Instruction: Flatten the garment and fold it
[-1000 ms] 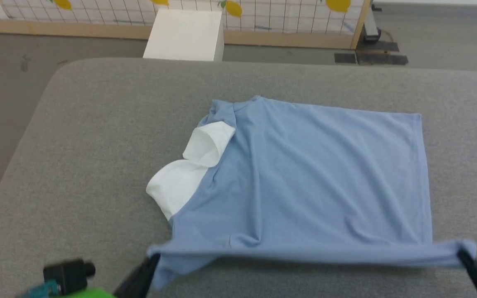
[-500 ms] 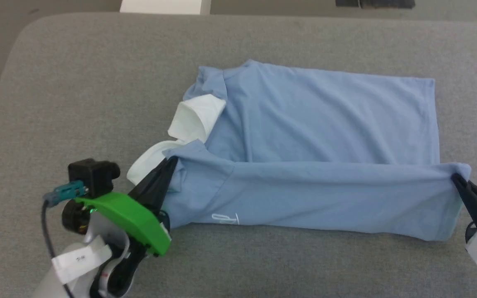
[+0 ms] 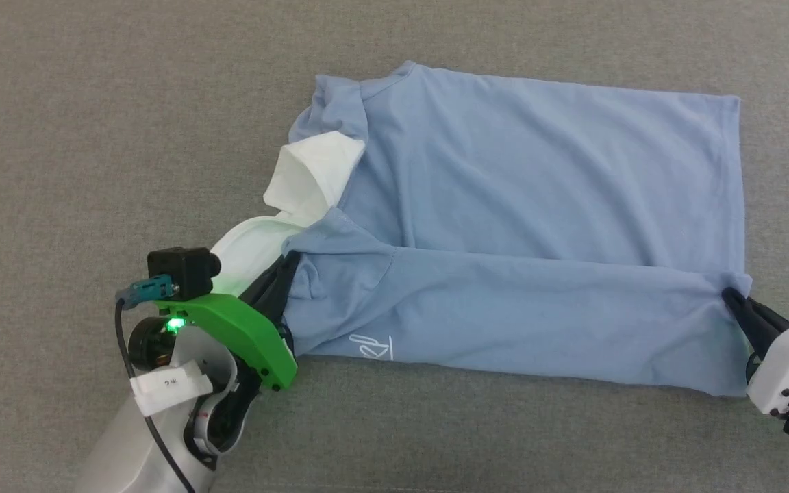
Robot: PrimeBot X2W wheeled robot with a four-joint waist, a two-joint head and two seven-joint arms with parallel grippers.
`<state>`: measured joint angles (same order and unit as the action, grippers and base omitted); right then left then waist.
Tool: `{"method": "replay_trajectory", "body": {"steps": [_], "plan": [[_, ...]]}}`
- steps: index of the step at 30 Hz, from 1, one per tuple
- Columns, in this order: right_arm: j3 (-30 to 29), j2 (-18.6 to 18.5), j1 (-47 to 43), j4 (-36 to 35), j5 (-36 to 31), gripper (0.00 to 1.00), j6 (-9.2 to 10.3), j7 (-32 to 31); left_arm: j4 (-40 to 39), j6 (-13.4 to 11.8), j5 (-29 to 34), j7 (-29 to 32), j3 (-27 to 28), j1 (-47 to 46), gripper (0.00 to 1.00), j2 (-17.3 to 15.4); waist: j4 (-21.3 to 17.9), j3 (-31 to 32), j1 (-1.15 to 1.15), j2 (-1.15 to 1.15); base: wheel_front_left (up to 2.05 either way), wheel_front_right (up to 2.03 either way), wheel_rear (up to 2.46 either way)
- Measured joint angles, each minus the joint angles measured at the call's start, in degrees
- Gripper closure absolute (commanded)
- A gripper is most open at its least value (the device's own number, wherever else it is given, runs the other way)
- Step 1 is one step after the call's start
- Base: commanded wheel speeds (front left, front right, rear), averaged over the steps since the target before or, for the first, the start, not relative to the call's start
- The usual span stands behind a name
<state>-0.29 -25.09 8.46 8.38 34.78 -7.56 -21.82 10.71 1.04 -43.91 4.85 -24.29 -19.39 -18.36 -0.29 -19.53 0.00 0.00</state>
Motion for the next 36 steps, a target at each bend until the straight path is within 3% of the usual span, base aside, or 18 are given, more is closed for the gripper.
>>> {"method": "replay_trajectory", "body": {"steps": [2, 3, 4, 5, 6, 7, 8, 16, 21, 25, 29, 32, 36], "plan": [[0.4, 0.0, 0.7, 1.4, 0.3, 0.97, 0.0, 0.8, 1.4, 0.3, -0.3, -0.6, 0.3, -0.6, 1.0, 0.6, 0.2, -0.2, 0.0, 0.0, 0.0, 0.0, 0.0], [0.6, -0.1, 1.2, 2.0, 0.4, 0.73, 0.0, 1.2, 2.1, 0.4, -0.7, -0.8, 0.5, -0.9, 0.85, 0.9, 0.4, -0.3, 0.0, 0.0, 0.0, 0.0, 0.0], [0.8, -0.1, 1.6, 2.6, 0.5, 0.0, 0.0, 1.6, 2.7, 0.5, -1.0, -0.9, 0.6, -1.2, 0.59, 1.2, 0.5, -0.3, 0.0, 0.0, 0.0, 0.0, 0.0], [0.9, -0.1, 2.0, 3.2, 0.6, 0.0, 0.0, 2.3, 3.2, 0.5, -1.3, -1.0, 0.9, -1.5, 0.52, 1.6, 0.5, -0.4, 0.0, 0.0, 0.0, 0.0, 0.0], [1.1, -0.1, 2.4, 3.7, 0.6, 0.0, 0.0, 2.7, 3.7, 0.5, -1.6, -1.1, 1.0, -1.6, 0.26, 1.8, 0.6, -0.5, 0.0, 0.0, 0.0, 0.0, 0.0], [1.5, -0.2, 2.9, 4.2, 0.7, 0.0, 0.0, 2.9, 4.2, 0.8, -1.8, -1.1, 1.1, -1.9, 0.07, 2.1, 0.6, -0.5, 0.0, 0.0, 0.0, 0.0, 0.0], [1.9, -0.2, 3.4, 4.5, 0.8, 0.0, 0.0, 3.1, 4.6, 1.0, -2.2, -1.1, 1.3, -2.1, 0.0, 2.3, 0.6, -0.4, 0.0, 0.0, 0.0, 0.0, 0.0], [3.4, -1.5, 3.8, 2.5, 2.8, 0.0, 0.0, 4.8, 1.9, 0.3, -4.1, -2.9, 3.3, -1.1, 0.0, 2.1, 0.1, 2.0, 0.0, 0.0, 0.0, 0.0, 0.0], [-3.0, -0.4, 0.3, -3.4, 1.6, 0.0, 0.0, 9.7, -7.1, -4.4, -0.6, -11.1, 6.5, 6.0, 0.0, 0.3, -0.2, 4.9, 0.0, 0.0, 0.0, 0.0, 0.0], [-11.5, 5.2, -4.1, -8.3, -3.5, 0.0, 0.0, 15.7, -14.8, -8.3, 5.1, -17.8, 8.1, 13.2, 0.0, -0.2, -0.3, 7.2, 0.0, 0.0, 0.0, 0.0, 0.0], [-15.6, 11.9, -8.8, -13.6, -9.4, 0.0, 0.01, 19.8, -20.9, -11.0, 11.7, -19.4, 9.6, 19.2, 0.0, 0.5, -0.2, 9.3, 0.0, 0.0, 0.0, 0.0, 0.0], [-17.6, 17.1, -12.1, -17.0, -14.1, 0.0, 0.01, 23.4, -24.9, -11.7, 17.7, -19.6, 11.6, 22.8, 0.0, 3.2, -0.1, 10.5, 0.0, 0.0, 0.0, 0.0, 0.0], [-18.7, 20.6, -14.7, -19.3, -19.5, 0.0, 0.0, 28.2, -26.6, -10.6, 22.2, -19.6, 13.3, 27.3, 0.0, 7.6, 0.0, 11.8, 0.0, 0.0, 0.0, 0.0, 0.0]]}}
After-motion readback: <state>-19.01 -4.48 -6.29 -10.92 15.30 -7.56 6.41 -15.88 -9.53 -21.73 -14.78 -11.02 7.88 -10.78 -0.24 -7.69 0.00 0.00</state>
